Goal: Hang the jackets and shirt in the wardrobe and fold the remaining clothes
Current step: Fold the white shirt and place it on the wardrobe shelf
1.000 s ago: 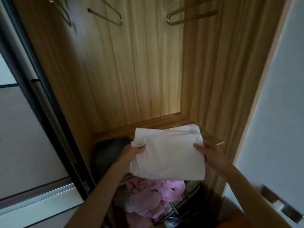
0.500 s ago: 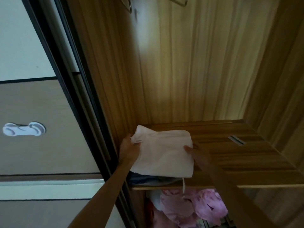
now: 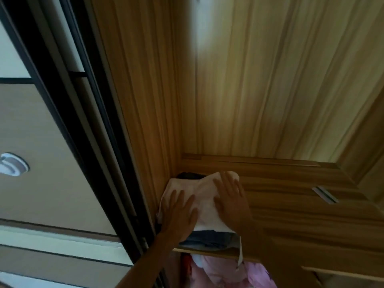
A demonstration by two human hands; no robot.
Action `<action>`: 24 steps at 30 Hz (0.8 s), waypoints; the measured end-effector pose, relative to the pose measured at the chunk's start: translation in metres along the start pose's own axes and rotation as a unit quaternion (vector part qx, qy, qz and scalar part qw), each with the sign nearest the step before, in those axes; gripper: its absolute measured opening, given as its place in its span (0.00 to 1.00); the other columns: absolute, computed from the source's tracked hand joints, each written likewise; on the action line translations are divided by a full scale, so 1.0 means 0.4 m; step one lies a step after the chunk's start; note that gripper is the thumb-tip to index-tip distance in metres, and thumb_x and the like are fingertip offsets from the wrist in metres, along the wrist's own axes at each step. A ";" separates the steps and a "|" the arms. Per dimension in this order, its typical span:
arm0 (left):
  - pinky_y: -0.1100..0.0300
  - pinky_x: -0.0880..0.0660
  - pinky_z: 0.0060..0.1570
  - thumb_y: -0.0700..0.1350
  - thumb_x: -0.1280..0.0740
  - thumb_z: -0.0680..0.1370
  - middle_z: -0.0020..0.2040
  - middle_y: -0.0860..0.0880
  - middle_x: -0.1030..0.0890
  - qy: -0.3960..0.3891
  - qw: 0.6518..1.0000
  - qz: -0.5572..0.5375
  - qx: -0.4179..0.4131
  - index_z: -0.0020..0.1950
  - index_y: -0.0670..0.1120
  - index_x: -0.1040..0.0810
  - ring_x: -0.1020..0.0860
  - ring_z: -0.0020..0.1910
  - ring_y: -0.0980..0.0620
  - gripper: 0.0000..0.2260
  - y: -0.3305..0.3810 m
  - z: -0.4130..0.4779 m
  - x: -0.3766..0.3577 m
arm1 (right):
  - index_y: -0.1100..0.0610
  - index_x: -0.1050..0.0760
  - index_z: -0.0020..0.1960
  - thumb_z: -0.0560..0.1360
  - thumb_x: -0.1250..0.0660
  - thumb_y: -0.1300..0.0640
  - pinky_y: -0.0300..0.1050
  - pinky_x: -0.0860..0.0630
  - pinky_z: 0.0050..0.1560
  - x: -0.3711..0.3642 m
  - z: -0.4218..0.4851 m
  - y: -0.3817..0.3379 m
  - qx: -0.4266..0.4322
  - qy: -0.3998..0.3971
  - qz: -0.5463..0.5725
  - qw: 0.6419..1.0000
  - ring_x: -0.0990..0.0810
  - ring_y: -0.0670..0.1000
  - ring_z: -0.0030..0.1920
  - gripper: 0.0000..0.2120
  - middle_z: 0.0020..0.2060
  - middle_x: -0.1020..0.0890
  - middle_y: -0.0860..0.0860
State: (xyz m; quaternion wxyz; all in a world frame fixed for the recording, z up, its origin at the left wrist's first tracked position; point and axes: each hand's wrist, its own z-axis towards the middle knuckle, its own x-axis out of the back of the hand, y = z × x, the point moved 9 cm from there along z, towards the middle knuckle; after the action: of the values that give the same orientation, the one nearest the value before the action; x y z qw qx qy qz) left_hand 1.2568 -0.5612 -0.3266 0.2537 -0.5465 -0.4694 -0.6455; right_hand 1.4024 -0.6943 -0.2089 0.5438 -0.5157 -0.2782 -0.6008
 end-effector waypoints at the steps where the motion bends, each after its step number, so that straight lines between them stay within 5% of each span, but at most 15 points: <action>1: 0.46 0.60 0.77 0.74 0.76 0.68 0.79 0.61 0.67 -0.040 0.996 0.004 -0.083 0.81 0.47 0.53 0.57 0.80 0.47 0.50 0.024 -0.021 -0.038 | 0.58 0.29 0.72 0.84 0.56 0.44 0.55 0.49 0.75 -0.053 -0.013 -0.006 0.037 -0.043 -0.015 0.998 0.34 0.61 0.74 0.29 0.72 0.28 0.60; 5: 0.44 0.53 0.75 0.65 0.62 0.81 0.80 0.43 0.44 0.037 0.994 0.000 -0.105 0.80 0.49 0.42 0.48 0.79 0.45 0.33 0.048 -0.100 0.024 | 0.50 0.49 0.81 0.73 0.77 0.32 0.52 0.63 0.78 -0.152 -0.043 0.026 0.022 -0.114 -0.009 0.993 0.55 0.53 0.80 0.44 0.79 0.52 0.49; 7: 0.45 0.56 0.77 0.67 0.65 0.78 0.81 0.50 0.51 0.041 0.992 0.017 -0.122 0.81 0.57 0.52 0.52 0.80 0.48 0.33 0.084 -0.088 0.043 | 0.49 0.57 0.81 0.68 0.82 0.29 0.50 0.67 0.75 -0.167 -0.035 0.039 0.008 -0.134 0.000 0.991 0.62 0.50 0.79 0.48 0.78 0.59 0.47; 9: 0.44 0.53 0.78 0.67 0.65 0.75 0.80 0.54 0.52 0.015 0.993 0.031 -0.112 0.81 0.58 0.53 0.51 0.81 0.48 0.34 0.078 -0.081 0.035 | 0.49 0.58 0.81 0.68 0.81 0.29 0.49 0.67 0.75 -0.180 -0.020 0.044 0.004 -0.150 0.004 0.989 0.63 0.50 0.79 0.48 0.79 0.59 0.47; 12: 0.37 0.31 0.67 0.63 0.53 0.80 0.75 0.46 0.31 -0.063 0.995 0.006 -0.081 0.77 0.53 0.34 0.30 0.73 0.42 0.29 0.064 -0.073 0.006 | 0.49 0.59 0.81 0.68 0.80 0.29 0.50 0.66 0.75 -0.184 -0.017 0.047 -0.010 -0.156 0.011 0.988 0.62 0.50 0.79 0.47 0.80 0.59 0.48; 16: 0.38 0.47 0.76 0.65 0.62 0.76 0.80 0.49 0.43 -0.055 0.992 0.056 -0.098 0.80 0.55 0.42 0.44 0.80 0.44 0.35 0.078 -0.077 0.028 | 0.51 0.57 0.81 0.66 0.82 0.28 0.49 0.66 0.74 -0.169 -0.022 0.048 -0.026 -0.165 0.019 0.986 0.60 0.51 0.80 0.51 0.80 0.57 0.49; 18: 0.39 0.46 0.75 0.65 0.65 0.78 0.79 0.47 0.38 -0.029 0.990 0.080 -0.114 0.78 0.52 0.36 0.41 0.79 0.43 0.36 0.090 -0.099 0.065 | 0.51 0.53 0.81 0.69 0.77 0.28 0.50 0.63 0.76 -0.155 -0.028 0.036 -0.040 -0.172 0.028 0.984 0.57 0.52 0.80 0.48 0.81 0.53 0.50; 20: 0.38 0.39 0.68 0.60 0.55 0.82 0.69 0.40 0.24 -0.015 0.983 0.106 -0.146 0.67 0.47 0.21 0.32 0.72 0.39 0.30 0.103 -0.124 0.085 | 0.53 0.45 0.80 0.76 0.65 0.30 0.51 0.55 0.78 -0.128 -0.035 0.024 -0.065 -0.187 0.058 0.979 0.48 0.53 0.80 0.41 0.80 0.44 0.52; 24: 0.43 0.24 0.58 0.53 0.44 0.76 0.55 0.42 0.17 0.057 0.978 0.111 -0.166 0.51 0.45 0.15 0.18 0.57 0.40 0.20 0.113 -0.160 0.153 | 0.56 0.29 0.71 0.82 0.40 0.52 0.44 0.38 0.72 -0.051 -0.037 0.005 -0.084 -0.162 0.130 0.975 0.30 0.54 0.70 0.19 0.70 0.28 0.54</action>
State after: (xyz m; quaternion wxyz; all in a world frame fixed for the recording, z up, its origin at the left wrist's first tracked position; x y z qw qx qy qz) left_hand 1.2480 -0.6260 -0.2515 0.2560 -0.5920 -0.2766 -0.7123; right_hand 1.3969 -0.7006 -0.2330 0.5197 -0.6817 -0.2415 -0.4549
